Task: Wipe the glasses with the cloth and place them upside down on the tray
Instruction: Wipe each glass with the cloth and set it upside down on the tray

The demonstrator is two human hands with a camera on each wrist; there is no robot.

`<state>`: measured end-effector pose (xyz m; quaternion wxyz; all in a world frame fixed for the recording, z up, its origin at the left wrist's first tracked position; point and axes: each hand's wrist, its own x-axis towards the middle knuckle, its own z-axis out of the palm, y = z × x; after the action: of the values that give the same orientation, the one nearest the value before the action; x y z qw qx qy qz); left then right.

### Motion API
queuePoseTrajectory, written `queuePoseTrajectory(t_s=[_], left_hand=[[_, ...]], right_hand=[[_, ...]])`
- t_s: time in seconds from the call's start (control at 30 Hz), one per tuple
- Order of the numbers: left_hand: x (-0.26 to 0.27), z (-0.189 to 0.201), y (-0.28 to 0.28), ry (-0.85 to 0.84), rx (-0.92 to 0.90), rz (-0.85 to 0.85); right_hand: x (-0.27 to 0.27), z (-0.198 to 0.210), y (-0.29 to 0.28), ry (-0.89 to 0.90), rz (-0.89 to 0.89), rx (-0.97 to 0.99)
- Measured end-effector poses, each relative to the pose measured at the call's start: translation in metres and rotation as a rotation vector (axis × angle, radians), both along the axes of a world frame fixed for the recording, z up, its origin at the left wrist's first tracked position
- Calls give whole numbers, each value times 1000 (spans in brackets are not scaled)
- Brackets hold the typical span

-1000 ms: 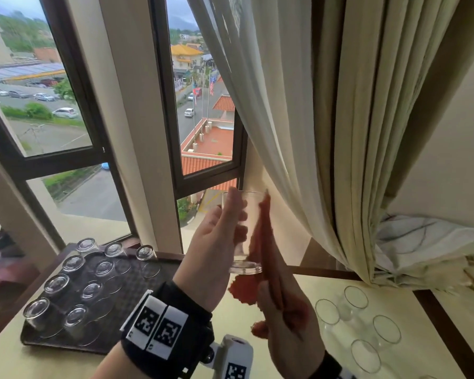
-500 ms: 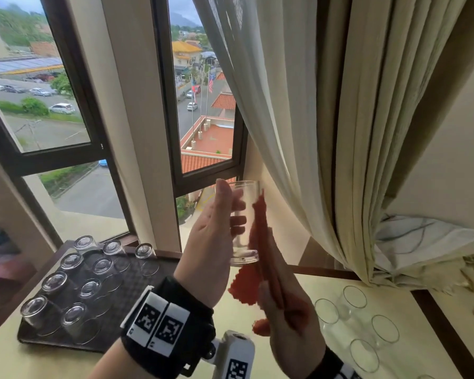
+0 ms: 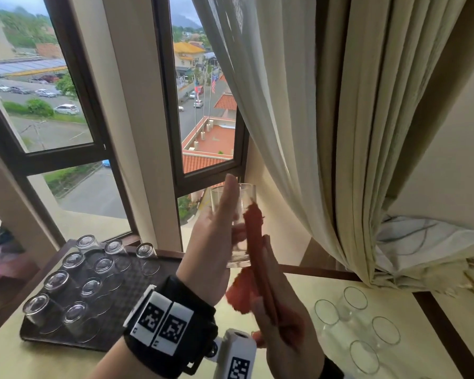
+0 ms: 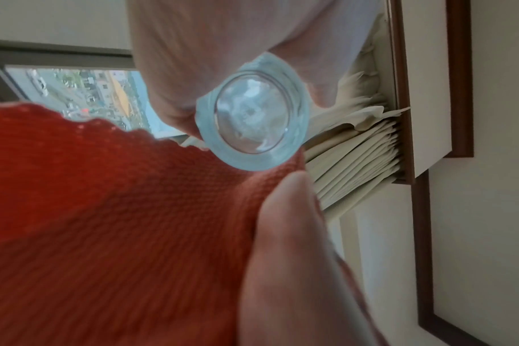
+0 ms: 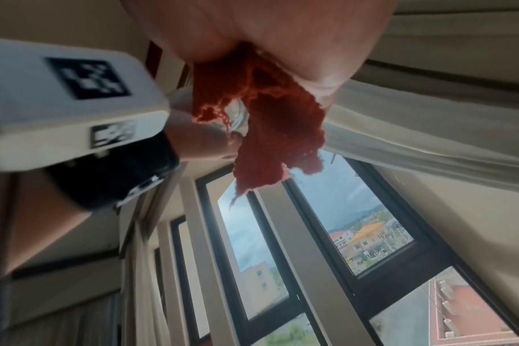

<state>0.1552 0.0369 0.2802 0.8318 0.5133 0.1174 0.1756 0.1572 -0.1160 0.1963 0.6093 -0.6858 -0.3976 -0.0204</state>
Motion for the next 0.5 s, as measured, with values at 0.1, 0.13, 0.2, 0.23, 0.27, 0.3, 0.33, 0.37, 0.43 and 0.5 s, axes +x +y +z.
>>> queuePoseTrajectory(t_s=[0.1, 0.13, 0.2, 0.23, 0.27, 0.3, 0.33, 0.37, 0.43, 0.5], left_hand=[[2, -2, -6, -22, -41, -43], [2, -2, -10, -39, -45, -63], [2, -3, -18, -41, -53, -61], [3, -5, -21, -30, -51, -24], [4, -6, -25, -16, -45, 15], [4, -6, -28, -2, -32, 35], [4, -6, -31, 12, -13, 39], [5, -7, -32, 22, 3, 42], [2, -3, -30, 35, -17, 47], [0, -1, -25, 29, -21, 43]], right_hand=[[7, 15, 4, 288, 20, 96], [14, 22, 5, 354, 9, 138], [26, 36, 9, 414, -41, 211], [29, 42, 9, 406, -65, 225], [31, 48, 9, 374, -75, 223], [30, 51, 8, 314, -65, 210], [27, 53, 7, 236, -35, 190], [24, 52, 5, 138, -7, 156], [18, 36, 0, -86, -9, 53], [9, 7, -7, -166, -26, -4]])
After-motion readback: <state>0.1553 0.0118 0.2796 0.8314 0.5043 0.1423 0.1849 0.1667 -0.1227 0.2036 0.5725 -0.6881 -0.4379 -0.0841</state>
